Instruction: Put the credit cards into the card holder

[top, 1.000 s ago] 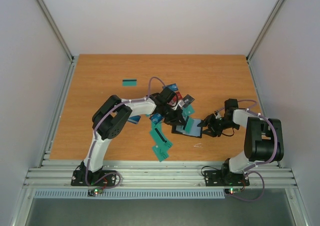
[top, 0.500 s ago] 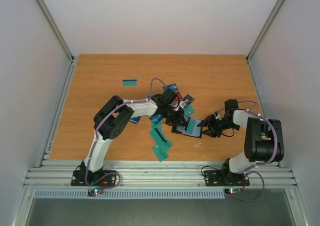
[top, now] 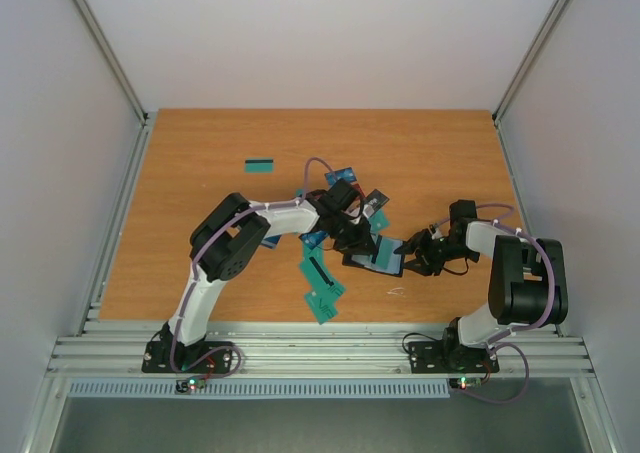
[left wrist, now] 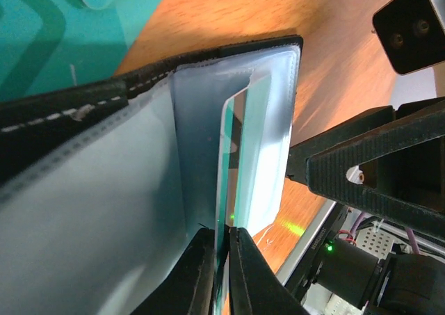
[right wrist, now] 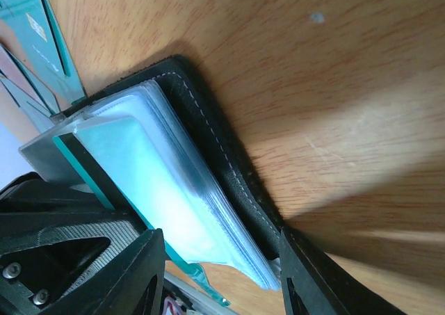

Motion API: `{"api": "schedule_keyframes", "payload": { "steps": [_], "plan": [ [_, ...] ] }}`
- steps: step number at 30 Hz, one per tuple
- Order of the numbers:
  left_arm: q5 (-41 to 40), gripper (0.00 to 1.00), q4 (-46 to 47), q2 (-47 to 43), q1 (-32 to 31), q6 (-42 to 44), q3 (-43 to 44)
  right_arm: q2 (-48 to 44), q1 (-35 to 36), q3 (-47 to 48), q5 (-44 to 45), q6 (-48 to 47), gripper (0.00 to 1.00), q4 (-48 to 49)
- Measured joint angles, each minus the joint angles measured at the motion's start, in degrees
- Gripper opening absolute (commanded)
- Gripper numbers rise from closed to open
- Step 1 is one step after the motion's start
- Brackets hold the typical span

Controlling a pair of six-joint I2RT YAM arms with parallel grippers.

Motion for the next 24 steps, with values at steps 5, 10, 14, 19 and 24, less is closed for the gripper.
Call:
{"api": "schedule_keyframes", "payload": {
  "steps": [5, 10, 14, 19, 24],
  "plan": [
    [-0.7, 0.14, -1.2, 0.8, -0.6, -0.3, 0.5, 0.0, 0.0, -0.2, -0.3, 0.7, 0.47, 0.3],
    [-1.2, 0.16, -3.4, 1.0, -1.0, -0.4, 1.7, 0.0, 0.0, -0.3, -0.4, 1.4, 0.47, 0.6],
    [-2.6, 0.18, -7.0, 1.6, -1.7, 0.4, 4.2, 0.0, 0.0, -0.3, -0.4, 1.8, 0.47, 0.7],
    [-4.3, 0.22, -12.3, 1.9, -2.3, 2.3, 7.1, 0.0, 0.0, -0.3, -0.4, 1.9, 0.47, 0.8],
    [-6.3, 0.3, -18.2, 3.2, -3.4, 4.9, 11.3, 0.0, 0.0, -0.4, -0.5, 2.0, 0.47, 0.9]
  ]
}}
